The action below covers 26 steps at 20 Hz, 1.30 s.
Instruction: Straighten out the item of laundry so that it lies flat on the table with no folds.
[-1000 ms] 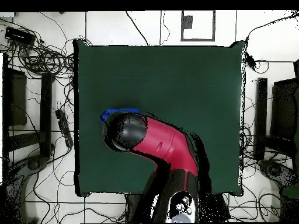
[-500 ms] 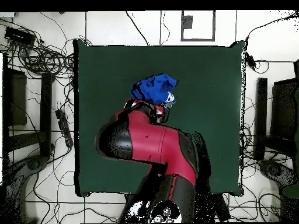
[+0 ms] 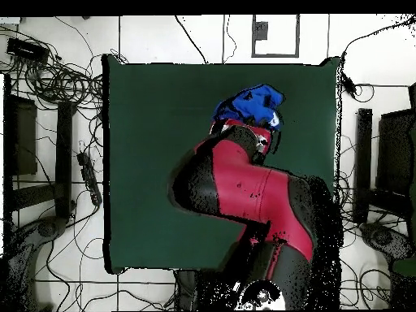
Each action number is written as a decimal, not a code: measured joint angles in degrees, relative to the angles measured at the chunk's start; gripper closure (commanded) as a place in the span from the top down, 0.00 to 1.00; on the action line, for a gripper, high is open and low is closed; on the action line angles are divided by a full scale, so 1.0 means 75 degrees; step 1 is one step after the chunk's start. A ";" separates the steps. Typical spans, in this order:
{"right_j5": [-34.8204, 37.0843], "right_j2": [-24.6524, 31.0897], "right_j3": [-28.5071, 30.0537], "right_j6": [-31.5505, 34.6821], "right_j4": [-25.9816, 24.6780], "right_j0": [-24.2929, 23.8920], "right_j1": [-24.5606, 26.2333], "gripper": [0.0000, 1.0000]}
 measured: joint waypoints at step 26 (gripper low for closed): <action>-0.1019 0.2596 0.1067 0.0005 0.2722 -0.1836 0.1570 0.00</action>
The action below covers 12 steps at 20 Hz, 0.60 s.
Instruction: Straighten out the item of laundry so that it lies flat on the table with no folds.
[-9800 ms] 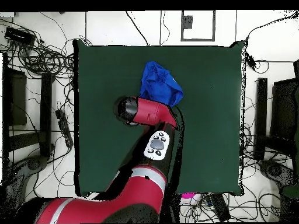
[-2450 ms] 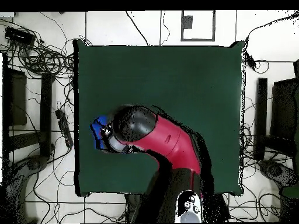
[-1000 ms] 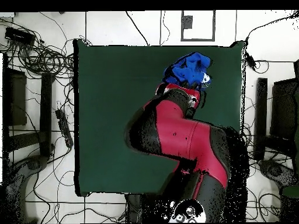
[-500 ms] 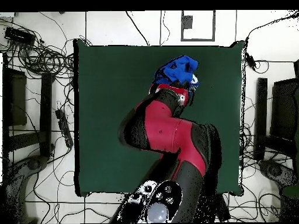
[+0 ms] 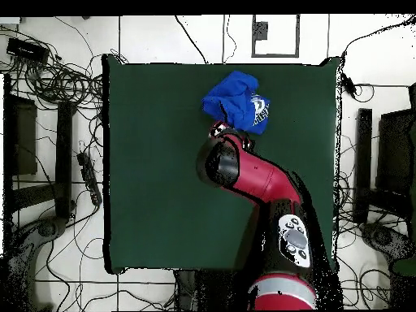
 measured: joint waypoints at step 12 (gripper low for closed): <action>0.3736 0.0158 0.0675 0.1010 0.1322 0.1118 -0.0261 0.00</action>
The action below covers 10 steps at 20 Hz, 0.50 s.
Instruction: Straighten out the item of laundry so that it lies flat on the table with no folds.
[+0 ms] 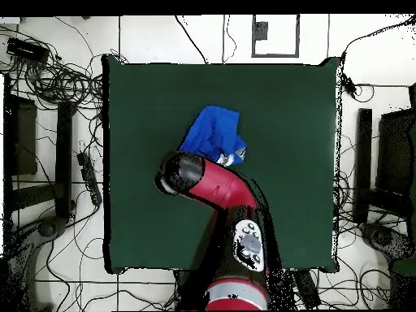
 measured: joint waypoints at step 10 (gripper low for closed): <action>0.1884 -0.0016 0.0015 0.1501 0.0071 0.0957 -0.0979 0.00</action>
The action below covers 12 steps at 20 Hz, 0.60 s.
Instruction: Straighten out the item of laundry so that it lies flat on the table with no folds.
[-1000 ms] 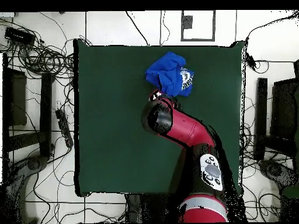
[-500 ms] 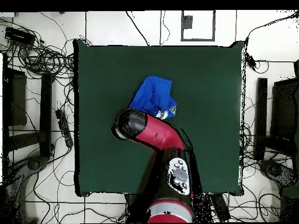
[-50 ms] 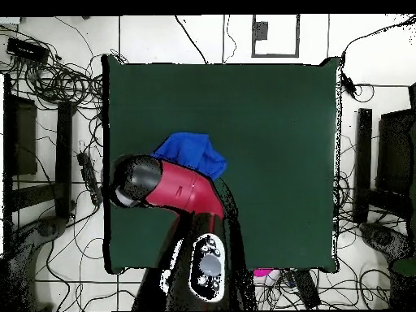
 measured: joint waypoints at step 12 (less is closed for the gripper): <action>0.3540 -0.0011 -0.0054 0.0785 0.0096 -0.0092 -0.1487 0.00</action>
